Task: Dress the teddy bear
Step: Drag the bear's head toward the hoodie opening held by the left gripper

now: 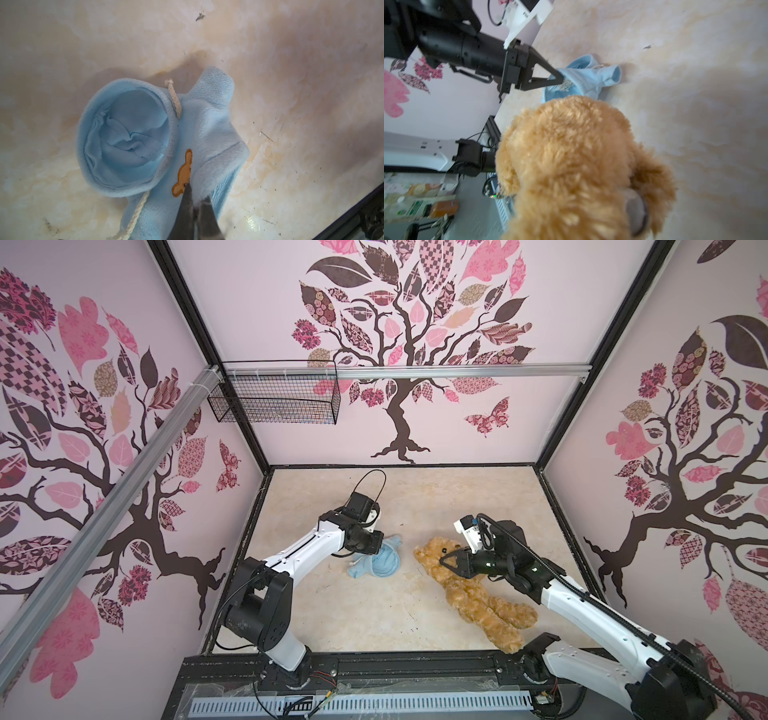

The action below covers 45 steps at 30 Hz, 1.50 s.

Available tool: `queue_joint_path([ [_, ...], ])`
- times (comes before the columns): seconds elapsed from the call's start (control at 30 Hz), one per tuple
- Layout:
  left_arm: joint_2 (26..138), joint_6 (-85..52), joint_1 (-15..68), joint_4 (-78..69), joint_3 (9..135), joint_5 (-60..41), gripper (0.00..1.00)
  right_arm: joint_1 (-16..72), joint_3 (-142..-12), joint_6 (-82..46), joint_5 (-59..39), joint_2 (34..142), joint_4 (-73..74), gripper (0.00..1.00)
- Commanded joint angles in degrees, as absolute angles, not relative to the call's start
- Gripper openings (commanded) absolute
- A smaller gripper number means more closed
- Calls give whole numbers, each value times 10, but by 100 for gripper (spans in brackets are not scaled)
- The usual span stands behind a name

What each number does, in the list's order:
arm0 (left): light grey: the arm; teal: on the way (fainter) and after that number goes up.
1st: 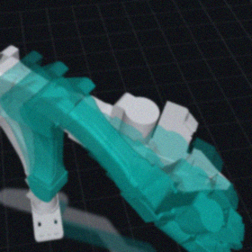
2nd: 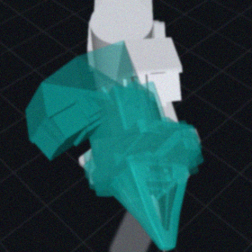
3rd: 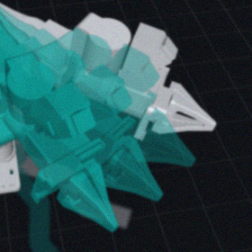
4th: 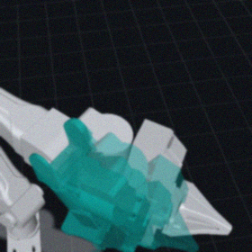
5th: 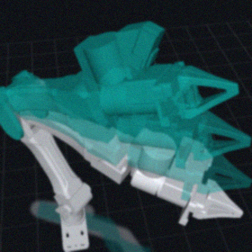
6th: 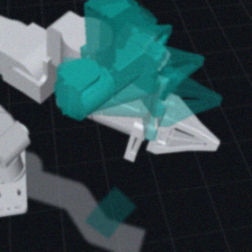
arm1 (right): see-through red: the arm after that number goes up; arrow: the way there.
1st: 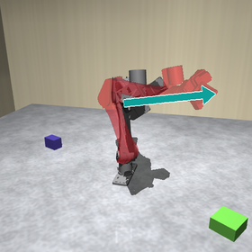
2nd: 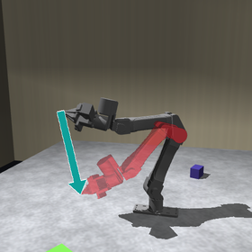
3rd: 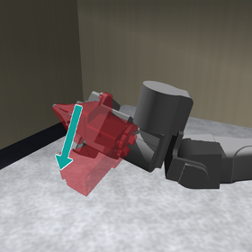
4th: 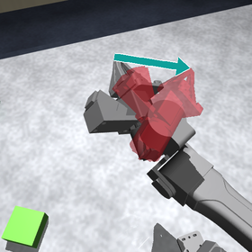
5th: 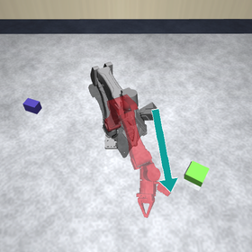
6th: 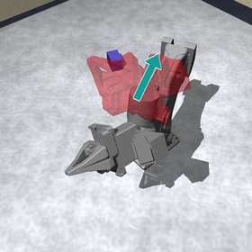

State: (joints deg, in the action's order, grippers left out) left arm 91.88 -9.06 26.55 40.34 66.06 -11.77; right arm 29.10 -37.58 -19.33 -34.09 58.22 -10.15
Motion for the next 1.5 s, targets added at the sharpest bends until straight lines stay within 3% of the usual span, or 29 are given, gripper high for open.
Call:
queue_joint_path([
  [0.0, 915, -43, 264, 430, 673, -155, 0, 332, -367, -184, -404, 572, -132, 22],
  [0.1, 907, -39, 273, 421, 658, -169, 0, 362, -363, -197, -456, 618, -85, 22],
  [0.23, 902, -27, 299, 435, 661, -155, 0, 421, -384, -172, -442, 688, -61, 21],
  [0.57, 904, -41, 323, 450, 673, -147, 0, 423, -412, -151, -388, 770, -63, 19],
  [1.0, 900, -54, 332, 448, 675, -170, 0, 418, -460, -187, -417, 878, 15, 17],
  [1.47, 897, -33, 338, 453, 671, -189, 0, 374, -398, -289, -292, 855, 124, 12],
])
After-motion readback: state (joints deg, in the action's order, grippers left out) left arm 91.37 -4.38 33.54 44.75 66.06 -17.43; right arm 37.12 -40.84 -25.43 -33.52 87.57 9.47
